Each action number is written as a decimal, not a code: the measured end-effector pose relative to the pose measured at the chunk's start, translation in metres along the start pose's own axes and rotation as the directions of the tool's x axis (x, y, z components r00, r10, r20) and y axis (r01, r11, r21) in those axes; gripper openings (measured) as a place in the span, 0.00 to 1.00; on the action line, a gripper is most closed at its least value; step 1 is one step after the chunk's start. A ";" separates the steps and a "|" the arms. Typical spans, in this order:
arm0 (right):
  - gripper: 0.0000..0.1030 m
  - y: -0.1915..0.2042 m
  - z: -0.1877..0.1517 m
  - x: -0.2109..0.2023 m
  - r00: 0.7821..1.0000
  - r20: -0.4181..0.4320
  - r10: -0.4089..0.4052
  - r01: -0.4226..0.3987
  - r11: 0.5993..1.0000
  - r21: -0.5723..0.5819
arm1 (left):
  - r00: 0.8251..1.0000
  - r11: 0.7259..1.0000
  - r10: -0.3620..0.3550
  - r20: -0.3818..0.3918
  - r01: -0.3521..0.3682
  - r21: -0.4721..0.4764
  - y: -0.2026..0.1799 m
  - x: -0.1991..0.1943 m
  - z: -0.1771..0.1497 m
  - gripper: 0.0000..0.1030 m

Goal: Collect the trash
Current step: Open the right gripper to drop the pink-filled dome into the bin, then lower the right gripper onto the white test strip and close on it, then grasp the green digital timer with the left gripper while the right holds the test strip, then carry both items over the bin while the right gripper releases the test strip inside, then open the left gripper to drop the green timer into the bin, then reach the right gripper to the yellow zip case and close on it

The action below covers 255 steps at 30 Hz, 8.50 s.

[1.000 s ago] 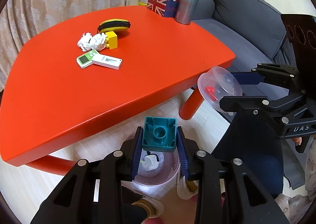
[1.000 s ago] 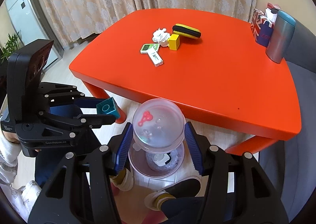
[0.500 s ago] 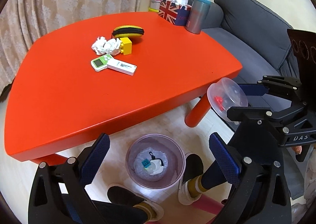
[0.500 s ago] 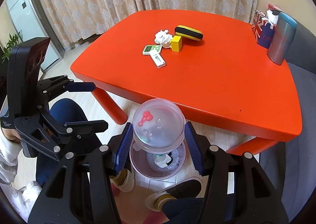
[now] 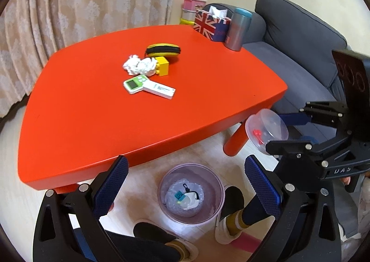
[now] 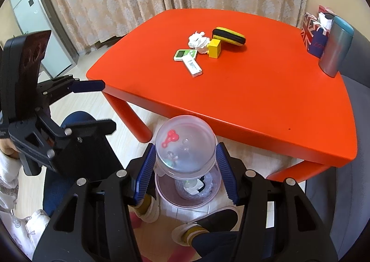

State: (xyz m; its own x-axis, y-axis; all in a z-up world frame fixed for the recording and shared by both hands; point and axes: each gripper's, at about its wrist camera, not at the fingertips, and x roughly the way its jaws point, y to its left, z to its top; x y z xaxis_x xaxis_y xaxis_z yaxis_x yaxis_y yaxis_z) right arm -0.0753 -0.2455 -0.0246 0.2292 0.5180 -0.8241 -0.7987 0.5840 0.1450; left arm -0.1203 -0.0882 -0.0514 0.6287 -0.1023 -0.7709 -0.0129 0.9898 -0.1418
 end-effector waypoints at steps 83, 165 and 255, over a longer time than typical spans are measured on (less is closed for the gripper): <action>0.29 -0.002 0.140 0.156 0.982 -0.189 0.009 -0.049 0.976 -0.210 | 0.999 0.987 0.013 -0.047 -0.020 -0.159 0.113 0.033 0.046 0.94; 0.18 -0.064 0.113 0.051 0.998 -0.043 -0.046 0.047 0.998 0.030 | 0.996 0.999 0.031 -0.084 -0.029 0.017 0.062 0.074 0.108 0.52; 0.92 -0.016 0.011 -0.022 0.998 0.032 -0.049 0.047 0.996 0.077 | 0.999 0.999 -0.030 -0.041 0.031 0.032 -0.009 0.008 0.025 0.93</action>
State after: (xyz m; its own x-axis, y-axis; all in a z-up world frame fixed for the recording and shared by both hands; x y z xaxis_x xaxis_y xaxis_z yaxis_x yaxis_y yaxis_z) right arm -0.0616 -0.2590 -0.0031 0.2857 0.5081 -0.8125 -0.7419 0.6540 0.1481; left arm -0.0960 -0.0951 -0.0410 0.5965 -0.1355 -0.7911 0.0311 0.9888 -0.1459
